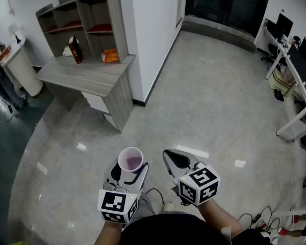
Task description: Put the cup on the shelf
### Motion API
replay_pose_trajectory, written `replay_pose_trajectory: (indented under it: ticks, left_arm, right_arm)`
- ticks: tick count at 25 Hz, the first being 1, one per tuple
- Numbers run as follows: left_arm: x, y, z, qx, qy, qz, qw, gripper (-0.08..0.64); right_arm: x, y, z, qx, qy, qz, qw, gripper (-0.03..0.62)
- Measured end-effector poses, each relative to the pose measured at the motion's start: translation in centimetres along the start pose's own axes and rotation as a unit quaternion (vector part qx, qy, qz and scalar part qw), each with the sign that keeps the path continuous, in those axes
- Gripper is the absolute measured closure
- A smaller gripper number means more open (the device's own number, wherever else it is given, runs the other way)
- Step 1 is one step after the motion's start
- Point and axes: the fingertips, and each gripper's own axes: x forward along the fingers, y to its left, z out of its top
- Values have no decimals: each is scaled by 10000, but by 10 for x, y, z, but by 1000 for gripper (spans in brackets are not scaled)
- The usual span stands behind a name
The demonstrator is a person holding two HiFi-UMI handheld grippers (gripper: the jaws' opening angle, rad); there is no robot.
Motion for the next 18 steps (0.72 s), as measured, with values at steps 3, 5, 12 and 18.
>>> replay_pose_trajectory:
  ticks: [3,5,12,18]
  left_arm:
    - [2,2,0,0,31,-13,10000,264]
    - [4,3,0,-6,50,-17,10000,264]
    - [12,18,-2,-160,30,-19,9999,264]
    - [28,51,10,-139,77,-193,9997,264]
  right_arm:
    - [4,0,1,5,24,-4,10000,595]
    - [5,-2,2,37,23,-17,10000,595]
    - [23,-1,3,165,35,28,9999,595]
    - [59,-1,19,147,88,-47,9998,594]
